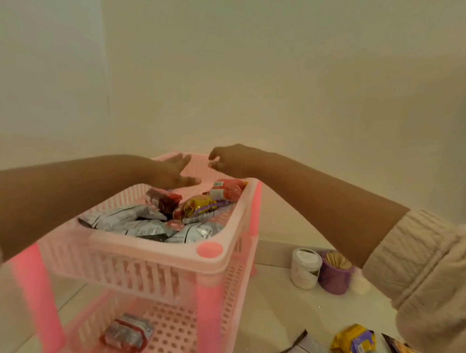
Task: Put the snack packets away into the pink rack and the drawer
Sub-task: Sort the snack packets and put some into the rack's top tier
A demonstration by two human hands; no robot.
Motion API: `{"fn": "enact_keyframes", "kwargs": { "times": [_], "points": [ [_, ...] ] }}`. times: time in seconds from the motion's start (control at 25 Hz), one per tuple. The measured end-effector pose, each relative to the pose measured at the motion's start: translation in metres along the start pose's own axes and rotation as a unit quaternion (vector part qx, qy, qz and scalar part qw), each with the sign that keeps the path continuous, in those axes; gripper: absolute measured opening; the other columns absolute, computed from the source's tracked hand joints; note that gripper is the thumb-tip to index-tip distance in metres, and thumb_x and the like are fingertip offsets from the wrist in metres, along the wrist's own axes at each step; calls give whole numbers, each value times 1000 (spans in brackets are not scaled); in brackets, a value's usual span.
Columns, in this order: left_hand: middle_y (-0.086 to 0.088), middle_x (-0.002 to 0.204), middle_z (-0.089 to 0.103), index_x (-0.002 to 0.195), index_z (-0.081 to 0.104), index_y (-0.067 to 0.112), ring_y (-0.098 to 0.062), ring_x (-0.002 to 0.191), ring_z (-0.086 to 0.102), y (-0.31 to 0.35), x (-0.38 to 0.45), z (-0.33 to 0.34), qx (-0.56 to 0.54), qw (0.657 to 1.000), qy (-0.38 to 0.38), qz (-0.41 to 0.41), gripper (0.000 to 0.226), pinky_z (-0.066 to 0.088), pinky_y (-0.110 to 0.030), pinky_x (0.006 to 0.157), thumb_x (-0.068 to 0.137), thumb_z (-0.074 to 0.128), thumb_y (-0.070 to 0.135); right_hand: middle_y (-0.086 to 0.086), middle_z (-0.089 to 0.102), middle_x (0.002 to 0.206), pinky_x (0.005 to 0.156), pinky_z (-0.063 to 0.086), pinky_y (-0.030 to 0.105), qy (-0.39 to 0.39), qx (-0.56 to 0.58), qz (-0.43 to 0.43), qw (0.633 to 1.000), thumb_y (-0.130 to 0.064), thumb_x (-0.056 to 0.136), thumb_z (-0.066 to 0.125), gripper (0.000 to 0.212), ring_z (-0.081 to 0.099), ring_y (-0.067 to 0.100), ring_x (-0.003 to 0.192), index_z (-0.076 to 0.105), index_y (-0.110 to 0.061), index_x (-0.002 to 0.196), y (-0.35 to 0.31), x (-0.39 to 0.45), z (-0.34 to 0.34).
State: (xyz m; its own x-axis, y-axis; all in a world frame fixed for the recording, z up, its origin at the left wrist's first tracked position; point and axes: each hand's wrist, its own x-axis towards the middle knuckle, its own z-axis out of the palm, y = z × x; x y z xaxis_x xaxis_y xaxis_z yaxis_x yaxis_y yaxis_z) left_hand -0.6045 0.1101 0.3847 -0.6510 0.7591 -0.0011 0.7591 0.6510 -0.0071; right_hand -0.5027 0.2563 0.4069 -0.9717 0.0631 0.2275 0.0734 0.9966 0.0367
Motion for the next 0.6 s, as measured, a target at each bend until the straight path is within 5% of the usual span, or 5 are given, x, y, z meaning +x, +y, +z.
{"fn": "enact_keyframes", "kwargs": {
  "times": [0.16,0.32,0.52,0.6],
  "points": [
    [-14,156,9,147,6,7,-26,143,12,62,-20,-25,-39,991,101,83,76,16,-45,116,91,38,48,12,55,130,86,37,30,86,17,-9,996,-27,100,33,36,51,27,117,47,-13,130,2,-46,-31],
    [-18,151,23,143,15,1,-30,137,27,141,-40,-18,-5,975,205,85,76,30,-46,108,90,46,47,14,61,111,70,36,29,148,18,34,988,-21,98,34,28,52,23,87,51,-6,115,21,-101,-47],
    [-22,145,29,140,19,-3,-34,127,39,231,-59,-1,-67,967,210,127,74,38,-41,97,89,53,40,15,61,107,63,34,29,164,58,112,978,-18,97,35,26,48,22,82,49,-2,111,63,-180,-44],
    [-23,144,30,141,19,-2,-36,123,43,260,-63,15,-104,963,202,145,74,39,-42,95,89,54,37,16,60,111,71,40,31,144,78,121,979,-17,96,38,25,55,28,92,46,-2,113,80,-211,-33]
  ]
}}
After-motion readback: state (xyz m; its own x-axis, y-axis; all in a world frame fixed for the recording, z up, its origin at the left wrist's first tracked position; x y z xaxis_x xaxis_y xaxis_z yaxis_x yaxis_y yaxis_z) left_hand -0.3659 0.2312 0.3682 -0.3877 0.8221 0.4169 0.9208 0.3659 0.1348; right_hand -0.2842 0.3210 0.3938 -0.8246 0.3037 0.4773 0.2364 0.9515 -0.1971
